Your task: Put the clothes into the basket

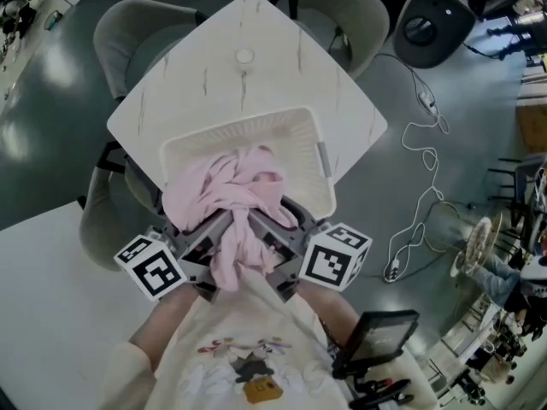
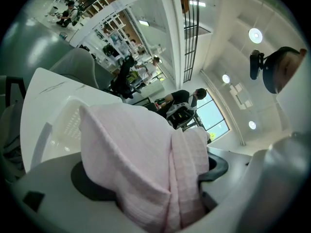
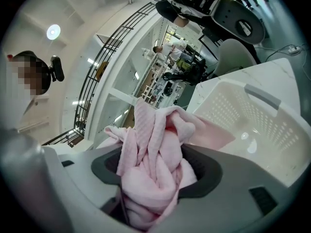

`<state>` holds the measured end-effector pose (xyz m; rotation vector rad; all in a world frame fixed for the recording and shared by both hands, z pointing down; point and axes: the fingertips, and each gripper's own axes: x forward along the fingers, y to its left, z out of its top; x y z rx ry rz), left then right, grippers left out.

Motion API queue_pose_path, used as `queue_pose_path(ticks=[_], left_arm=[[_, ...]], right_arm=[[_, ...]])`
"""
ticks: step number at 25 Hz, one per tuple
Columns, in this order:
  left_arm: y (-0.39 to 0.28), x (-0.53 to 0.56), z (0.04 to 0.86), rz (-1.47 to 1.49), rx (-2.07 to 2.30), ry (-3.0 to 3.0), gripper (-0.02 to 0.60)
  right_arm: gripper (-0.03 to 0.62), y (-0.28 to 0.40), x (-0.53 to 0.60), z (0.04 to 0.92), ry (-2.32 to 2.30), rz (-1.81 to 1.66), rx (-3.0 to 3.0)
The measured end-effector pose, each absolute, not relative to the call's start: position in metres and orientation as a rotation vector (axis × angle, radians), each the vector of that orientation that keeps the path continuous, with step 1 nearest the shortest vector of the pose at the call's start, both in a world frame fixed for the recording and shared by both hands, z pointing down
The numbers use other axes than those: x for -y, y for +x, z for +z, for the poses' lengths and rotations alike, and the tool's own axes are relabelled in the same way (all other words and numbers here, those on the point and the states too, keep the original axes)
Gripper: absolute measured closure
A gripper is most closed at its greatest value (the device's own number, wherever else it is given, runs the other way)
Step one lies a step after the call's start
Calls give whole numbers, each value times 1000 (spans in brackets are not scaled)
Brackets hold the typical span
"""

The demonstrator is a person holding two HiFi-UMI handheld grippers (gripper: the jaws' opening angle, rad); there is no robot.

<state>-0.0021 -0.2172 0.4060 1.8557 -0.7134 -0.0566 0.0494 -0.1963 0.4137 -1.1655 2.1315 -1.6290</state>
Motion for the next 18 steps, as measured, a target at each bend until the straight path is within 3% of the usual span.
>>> queue_pose_path(ticks=[18], left_arm=[[10,265,473,-63,738,1833,107]], right_arm=[[313,67,243,476,-1290,-1696,-2172]])
